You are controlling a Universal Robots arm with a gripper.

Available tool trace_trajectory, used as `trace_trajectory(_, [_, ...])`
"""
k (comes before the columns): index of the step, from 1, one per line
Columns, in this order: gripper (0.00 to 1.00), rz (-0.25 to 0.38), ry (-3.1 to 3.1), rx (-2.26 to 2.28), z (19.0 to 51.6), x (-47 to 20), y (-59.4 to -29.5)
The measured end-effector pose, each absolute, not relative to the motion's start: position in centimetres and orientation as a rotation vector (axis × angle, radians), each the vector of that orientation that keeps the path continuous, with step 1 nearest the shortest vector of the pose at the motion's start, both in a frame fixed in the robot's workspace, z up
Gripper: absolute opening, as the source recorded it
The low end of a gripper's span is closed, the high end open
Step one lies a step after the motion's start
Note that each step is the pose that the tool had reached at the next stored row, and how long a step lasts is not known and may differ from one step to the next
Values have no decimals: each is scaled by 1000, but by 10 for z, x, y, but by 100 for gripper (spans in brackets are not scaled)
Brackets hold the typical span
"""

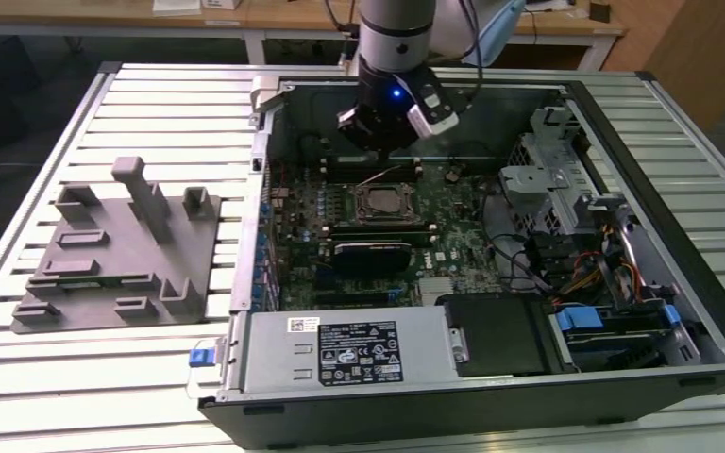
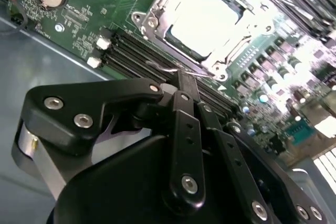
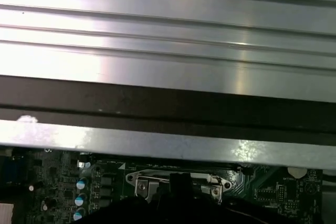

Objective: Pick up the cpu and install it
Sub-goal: 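Install the first cpu locking lever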

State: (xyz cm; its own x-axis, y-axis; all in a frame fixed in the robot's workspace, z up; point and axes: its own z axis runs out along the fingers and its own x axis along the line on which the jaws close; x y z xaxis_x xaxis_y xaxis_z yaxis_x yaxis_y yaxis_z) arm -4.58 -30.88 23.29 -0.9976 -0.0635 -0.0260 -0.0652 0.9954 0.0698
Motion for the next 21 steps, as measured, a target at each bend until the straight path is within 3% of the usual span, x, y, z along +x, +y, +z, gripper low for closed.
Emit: trace_trajectory(21, [11, 110, 3114, -113, 210, -32, -306])
